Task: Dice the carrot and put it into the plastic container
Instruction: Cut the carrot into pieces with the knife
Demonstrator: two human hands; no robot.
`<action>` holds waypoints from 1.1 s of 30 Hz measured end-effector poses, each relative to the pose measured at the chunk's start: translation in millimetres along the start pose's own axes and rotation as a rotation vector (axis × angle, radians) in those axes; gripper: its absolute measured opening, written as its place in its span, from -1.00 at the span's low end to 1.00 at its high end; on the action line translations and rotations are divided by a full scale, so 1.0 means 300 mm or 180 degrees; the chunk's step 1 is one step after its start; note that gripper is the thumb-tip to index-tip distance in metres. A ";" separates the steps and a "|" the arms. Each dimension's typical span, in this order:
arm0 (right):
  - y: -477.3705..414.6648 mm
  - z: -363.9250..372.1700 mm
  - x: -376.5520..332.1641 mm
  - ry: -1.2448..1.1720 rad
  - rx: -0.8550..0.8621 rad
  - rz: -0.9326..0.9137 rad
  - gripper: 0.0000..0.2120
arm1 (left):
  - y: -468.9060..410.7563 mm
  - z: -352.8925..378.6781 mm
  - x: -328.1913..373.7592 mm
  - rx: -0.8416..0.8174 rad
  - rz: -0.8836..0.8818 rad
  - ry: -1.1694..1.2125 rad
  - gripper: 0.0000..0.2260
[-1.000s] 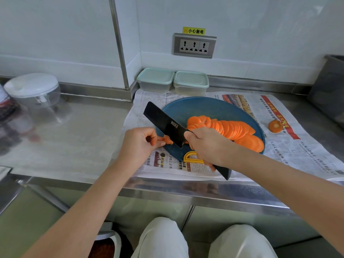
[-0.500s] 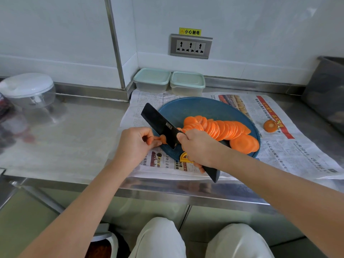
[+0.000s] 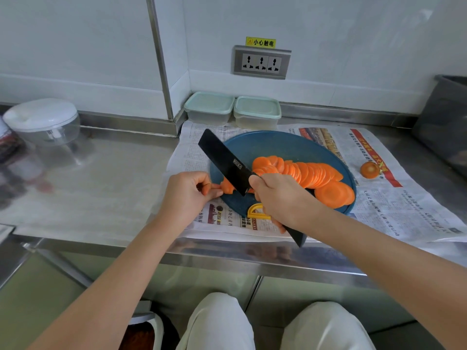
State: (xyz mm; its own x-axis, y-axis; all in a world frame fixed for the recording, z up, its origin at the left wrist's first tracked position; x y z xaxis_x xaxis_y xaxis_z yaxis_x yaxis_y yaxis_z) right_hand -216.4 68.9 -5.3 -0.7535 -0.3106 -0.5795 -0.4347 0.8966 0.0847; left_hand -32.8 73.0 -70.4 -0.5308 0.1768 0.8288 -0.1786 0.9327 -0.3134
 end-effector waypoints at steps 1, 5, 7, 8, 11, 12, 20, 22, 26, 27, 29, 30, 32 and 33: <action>0.004 -0.009 -0.002 -0.0023 0.0056 -0.0032 -0.64 | -0.003 0.000 -0.006 -0.0022 -0.0013 -0.0053 -0.57; 0.014 -0.008 -0.015 0.0019 -0.0142 -0.0188 -0.65 | 0.002 0.004 0.004 -0.0035 -0.0002 0.0056 -0.58; 0.012 0.001 -0.010 0.0160 -0.0129 -0.0173 -0.63 | 0.009 0.007 0.020 -0.0020 0.0011 0.0096 -0.58; 0.009 0.005 -0.006 0.0195 -0.0109 -0.0152 -0.63 | 0.011 0.006 0.026 -0.0005 0.0017 0.0102 -0.57; 0.008 0.009 -0.006 0.0192 -0.0092 -0.0142 -0.63 | 0.010 0.005 0.028 0.0005 0.0035 0.0114 -0.58; 0.008 0.007 -0.008 0.0212 -0.0086 -0.0152 -0.64 | 0.009 0.005 0.027 -0.0005 0.0046 0.0133 -0.58; 0.000 0.033 0.004 0.0181 -0.0083 -0.0007 -0.64 | 0.005 0.003 0.020 0.0069 0.0060 -0.0139 -0.56; -0.006 0.041 0.003 0.0137 -0.0092 0.0011 -0.64 | 0.004 0.001 0.016 0.0083 0.0063 -0.0186 -0.56; -0.012 0.057 0.003 0.0127 -0.0052 -0.0046 -0.64 | -0.003 -0.001 0.002 0.0060 0.0016 -0.0252 -0.54; -0.013 0.057 0.005 0.0132 -0.0039 -0.0040 -0.64 | -0.003 -0.001 0.002 0.0077 0.0010 -0.0247 -0.54; -0.016 0.056 0.006 0.0249 -0.0083 -0.0005 -0.65 | 0.000 0.000 0.008 0.0114 -0.0012 -0.0214 -0.53; -0.017 0.055 0.003 0.0350 -0.0120 -0.0012 -0.66 | 0.002 0.000 0.012 0.0122 -0.0025 -0.0195 -0.54; -0.016 0.054 -0.003 0.0521 -0.0166 -0.0052 -0.68 | 0.005 0.003 0.019 0.0124 -0.0037 -0.0178 -0.54; -0.017 0.053 -0.004 0.0576 -0.0200 -0.0058 -0.68 | 0.004 0.004 0.020 0.0127 -0.0034 -0.0169 -0.54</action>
State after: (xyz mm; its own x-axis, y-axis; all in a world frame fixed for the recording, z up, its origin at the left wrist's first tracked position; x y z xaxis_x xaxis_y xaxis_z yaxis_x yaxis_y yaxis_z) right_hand -205.5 69.7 -17.9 -0.8192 -0.3833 -0.4266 -0.4747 0.8706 0.1294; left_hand -37.3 74.8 -66.4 -0.5717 0.1489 0.8069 -0.2169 0.9210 -0.3237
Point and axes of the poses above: each hand's wrist, its own y-axis away from the middle knuckle, its own z-axis out of the palm, x = y × z, the point moved 3 cm from there along -y, towards the middle knuckle
